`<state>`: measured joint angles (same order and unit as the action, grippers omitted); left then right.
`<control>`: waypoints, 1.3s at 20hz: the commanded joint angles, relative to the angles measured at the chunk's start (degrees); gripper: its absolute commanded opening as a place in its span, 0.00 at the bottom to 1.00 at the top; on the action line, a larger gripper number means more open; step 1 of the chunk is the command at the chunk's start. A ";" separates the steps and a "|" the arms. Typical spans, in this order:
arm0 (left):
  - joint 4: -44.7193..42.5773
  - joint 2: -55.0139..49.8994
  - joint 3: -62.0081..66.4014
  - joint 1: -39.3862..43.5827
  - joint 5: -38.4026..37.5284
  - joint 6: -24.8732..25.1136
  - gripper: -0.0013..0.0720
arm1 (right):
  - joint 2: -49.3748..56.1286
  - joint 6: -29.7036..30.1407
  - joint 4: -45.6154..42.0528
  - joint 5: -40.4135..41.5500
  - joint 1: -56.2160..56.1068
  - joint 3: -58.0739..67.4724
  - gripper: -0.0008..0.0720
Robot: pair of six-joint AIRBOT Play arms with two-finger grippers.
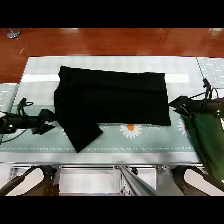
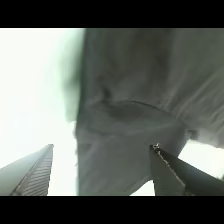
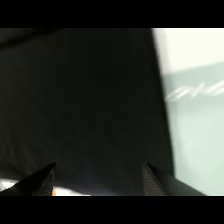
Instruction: Fold the shirts.
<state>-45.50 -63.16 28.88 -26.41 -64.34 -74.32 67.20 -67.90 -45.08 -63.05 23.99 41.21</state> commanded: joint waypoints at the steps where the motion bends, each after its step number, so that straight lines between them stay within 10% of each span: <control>1: 9.09 1.66 -6.08 4.52 7.87 3.41 0.98 | -2.01 2.21 3.74 1.14 0.20 -3.72 0.86; 9: 9.14 -0.48 -5.86 13.35 6.69 4.33 0.94 | -2.03 1.68 6.38 -3.32 7.63 3.30 0.86; 11: 9.11 -0.48 -5.75 13.33 3.32 10.03 0.02 | -2.01 -0.46 0.28 -5.90 10.51 3.82 0.86; 15: 9.11 -0.33 -5.75 13.22 1.27 11.34 0.04 | -2.01 -11.04 -18.91 -7.98 8.63 -2.03 0.86; 26: 9.14 -0.28 -5.75 13.22 1.29 11.34 0.04 | 8.57 -11.58 -9.53 0.76 -5.66 -0.22 0.86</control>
<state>-36.40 -63.48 23.11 -13.21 -62.96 -63.11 72.58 -78.89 -56.80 -66.39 20.32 38.26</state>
